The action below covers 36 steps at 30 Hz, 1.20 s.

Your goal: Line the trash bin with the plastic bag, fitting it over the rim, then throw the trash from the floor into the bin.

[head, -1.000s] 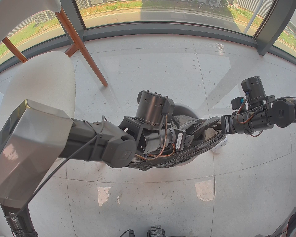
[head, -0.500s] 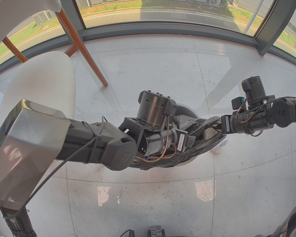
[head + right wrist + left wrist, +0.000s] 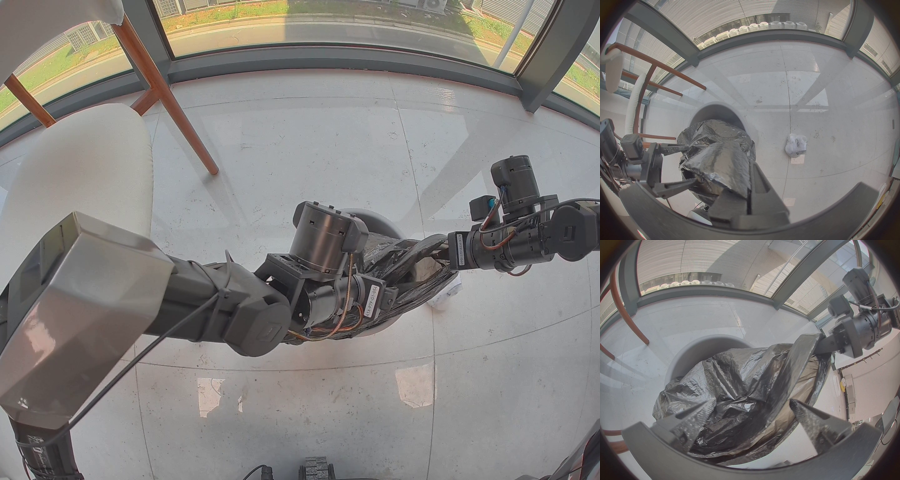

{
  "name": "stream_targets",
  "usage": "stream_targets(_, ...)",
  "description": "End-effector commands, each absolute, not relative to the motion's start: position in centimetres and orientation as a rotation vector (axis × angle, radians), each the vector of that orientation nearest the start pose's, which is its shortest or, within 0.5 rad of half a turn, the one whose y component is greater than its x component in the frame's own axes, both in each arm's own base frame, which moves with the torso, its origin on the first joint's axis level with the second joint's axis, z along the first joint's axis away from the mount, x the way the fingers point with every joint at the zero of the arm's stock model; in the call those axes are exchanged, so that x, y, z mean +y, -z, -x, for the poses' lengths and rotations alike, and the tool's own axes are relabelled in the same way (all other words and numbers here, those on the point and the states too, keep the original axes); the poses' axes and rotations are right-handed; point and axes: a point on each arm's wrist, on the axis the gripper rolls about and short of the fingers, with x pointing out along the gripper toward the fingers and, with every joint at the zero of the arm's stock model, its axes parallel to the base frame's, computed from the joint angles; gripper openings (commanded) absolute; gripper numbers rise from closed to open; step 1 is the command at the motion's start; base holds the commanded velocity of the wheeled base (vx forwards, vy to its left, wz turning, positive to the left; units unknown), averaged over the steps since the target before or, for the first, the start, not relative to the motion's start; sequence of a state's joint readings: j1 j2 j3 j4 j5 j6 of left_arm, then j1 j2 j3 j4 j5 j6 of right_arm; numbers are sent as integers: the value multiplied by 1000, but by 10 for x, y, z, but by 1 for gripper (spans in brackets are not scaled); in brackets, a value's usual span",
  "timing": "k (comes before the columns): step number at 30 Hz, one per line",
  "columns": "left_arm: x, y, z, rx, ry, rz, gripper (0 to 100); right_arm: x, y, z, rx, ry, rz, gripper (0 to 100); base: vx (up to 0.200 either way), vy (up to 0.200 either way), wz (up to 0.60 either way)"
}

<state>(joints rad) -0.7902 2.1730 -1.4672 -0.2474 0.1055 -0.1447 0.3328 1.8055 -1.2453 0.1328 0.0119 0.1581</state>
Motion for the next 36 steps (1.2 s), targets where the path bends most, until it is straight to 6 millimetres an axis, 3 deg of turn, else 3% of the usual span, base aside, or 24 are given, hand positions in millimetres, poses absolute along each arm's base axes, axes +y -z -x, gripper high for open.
stream_targets(1,-315,-138,-316,484,635,-72,0,110,-196,-318,716,-275,-38,0,0,0,0)
stream_targets(11,-305,-131,-325,490,581,-60,0,108,-197,-318,713,-270,-41,0,0,0,0)
stream_targets(17,-301,-140,-329,468,577,-44,0,103,-201,-318,702,-280,-58,0,0,0,0)
stream_targets(18,-305,-171,-334,382,592,4,0,101,-204,-320,691,-281,-64,0,0,0,0)
stream_targets(19,-306,-172,-334,377,594,8,0,101,-204,-320,691,-281,-64,0,0,0,0)
stream_targets(20,-310,-192,-337,321,604,33,0,102,-207,-322,671,-285,-67,0,0,0,0)
stream_targets(26,-310,-237,-337,330,606,34,0,104,-214,-326,616,-335,-89,0,0,0,0)
stream_targets(27,-310,-237,-337,330,606,34,0,104,-214,-326,616,-335,-89,0,0,0,0)
stream_targets(29,-309,-258,-337,310,617,46,0,105,-214,-326,616,-349,-91,0,0,0,0)
stream_targets(36,-300,-251,-340,409,636,25,0,105,-208,-322,640,-350,-88,0,0,0,0)
